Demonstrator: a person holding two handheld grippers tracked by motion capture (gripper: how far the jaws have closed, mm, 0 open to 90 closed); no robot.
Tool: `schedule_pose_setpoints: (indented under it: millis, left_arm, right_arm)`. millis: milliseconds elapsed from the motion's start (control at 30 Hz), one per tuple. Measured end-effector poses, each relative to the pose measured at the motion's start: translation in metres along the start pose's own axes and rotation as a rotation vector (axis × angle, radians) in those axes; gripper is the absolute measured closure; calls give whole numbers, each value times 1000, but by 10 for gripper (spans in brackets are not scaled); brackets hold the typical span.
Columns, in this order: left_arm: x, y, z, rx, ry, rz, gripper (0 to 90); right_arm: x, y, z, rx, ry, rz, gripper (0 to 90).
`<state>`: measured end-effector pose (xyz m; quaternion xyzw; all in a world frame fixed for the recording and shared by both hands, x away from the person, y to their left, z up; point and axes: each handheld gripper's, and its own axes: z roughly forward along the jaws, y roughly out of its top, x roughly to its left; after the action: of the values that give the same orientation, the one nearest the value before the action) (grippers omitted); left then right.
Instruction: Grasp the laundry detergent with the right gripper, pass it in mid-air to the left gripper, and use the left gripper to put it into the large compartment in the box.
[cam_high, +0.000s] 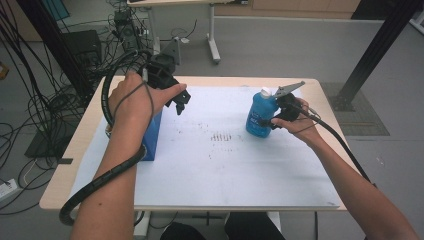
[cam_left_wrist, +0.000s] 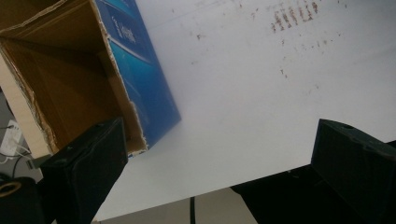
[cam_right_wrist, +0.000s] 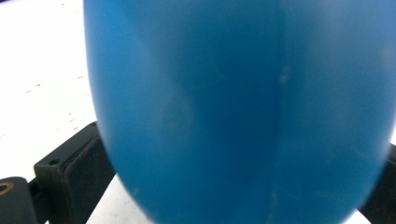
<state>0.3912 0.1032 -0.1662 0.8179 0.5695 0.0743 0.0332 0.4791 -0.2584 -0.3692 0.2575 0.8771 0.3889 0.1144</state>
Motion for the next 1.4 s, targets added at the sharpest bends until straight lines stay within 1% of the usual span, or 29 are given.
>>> schedule_pose_setpoints:
  millis: [167, 300, 600, 1100, 1400]
  left_arm:
    - [0, 0, 0, -3, 2, -7, 42]
    - [-1, 1, 1, 1, 3, 0, 42]
    - [-2, 2, 1, 1, 6, 2, 42]
    - [-1, 0, 0, 0, 5, -2, 42]
    - [0, 0, 0, 0, 6, -2, 42]
  right_arm:
    - [0, 1, 1, -7, -1, 3, 24]
    - [-1, 1, 2, -12, -6, 4, 23]
    - [-1, 2, 2, -21, -14, 8, 22]
    - [1, 2, 6, -27, -15, 4, 23]
    - [2, 2, 6, -41, -20, 3, 22]
